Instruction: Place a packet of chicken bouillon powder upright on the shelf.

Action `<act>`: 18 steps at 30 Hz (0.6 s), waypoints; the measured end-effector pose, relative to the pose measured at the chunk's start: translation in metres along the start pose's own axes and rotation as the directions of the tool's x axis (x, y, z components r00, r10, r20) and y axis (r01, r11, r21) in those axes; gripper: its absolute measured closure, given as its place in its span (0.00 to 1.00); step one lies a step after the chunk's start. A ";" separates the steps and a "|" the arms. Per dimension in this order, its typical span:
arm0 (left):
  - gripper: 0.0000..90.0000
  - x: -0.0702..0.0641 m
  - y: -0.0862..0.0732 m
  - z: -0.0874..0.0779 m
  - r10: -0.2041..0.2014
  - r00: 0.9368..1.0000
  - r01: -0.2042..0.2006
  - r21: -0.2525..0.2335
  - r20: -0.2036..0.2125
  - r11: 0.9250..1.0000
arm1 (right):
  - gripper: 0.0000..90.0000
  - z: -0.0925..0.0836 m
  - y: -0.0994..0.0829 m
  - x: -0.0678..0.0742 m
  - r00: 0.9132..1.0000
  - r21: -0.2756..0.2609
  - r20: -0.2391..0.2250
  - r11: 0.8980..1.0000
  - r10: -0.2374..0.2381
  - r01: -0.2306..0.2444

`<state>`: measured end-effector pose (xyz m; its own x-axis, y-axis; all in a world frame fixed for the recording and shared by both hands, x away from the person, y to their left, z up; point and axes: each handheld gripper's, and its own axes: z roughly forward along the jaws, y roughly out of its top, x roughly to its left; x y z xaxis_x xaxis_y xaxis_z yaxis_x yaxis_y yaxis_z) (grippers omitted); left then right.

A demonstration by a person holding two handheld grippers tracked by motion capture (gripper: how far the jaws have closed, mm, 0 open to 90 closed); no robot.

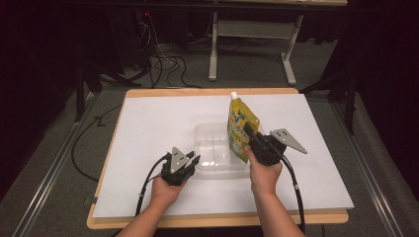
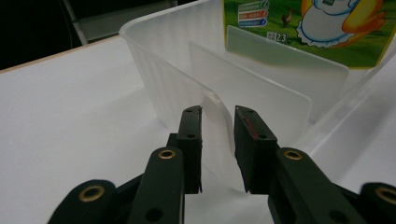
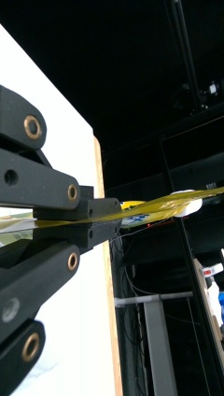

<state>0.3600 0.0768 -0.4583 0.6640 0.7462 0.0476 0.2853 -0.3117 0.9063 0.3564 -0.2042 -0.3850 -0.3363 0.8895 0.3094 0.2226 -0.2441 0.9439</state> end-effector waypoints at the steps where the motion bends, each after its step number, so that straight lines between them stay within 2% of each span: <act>1: 0.81 0.000 0.000 0.000 -0.004 1.000 0.004 -0.001 0.000 1.000 | 1.00 0.000 -0.001 -0.001 1.000 -0.003 -0.007 1.000 0.000 0.000; 7: 0.82 0.000 0.000 0.000 -0.009 1.000 0.009 -0.001 0.001 1.000 | 1.00 -0.002 -0.005 -0.005 1.000 -0.012 -0.023 1.000 -0.004 0.004; 18: 0.82 0.000 0.000 0.000 -0.011 1.000 0.011 0.000 0.003 1.000 | 1.00 -0.004 -0.011 -0.007 1.000 -0.014 -0.026 1.000 -0.018 0.017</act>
<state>0.3601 0.0771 -0.4580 0.6627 0.7480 0.0361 0.2926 -0.3029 0.9070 0.3524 -0.2091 -0.3974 -0.3636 0.8834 0.2956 0.2039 -0.2341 0.9506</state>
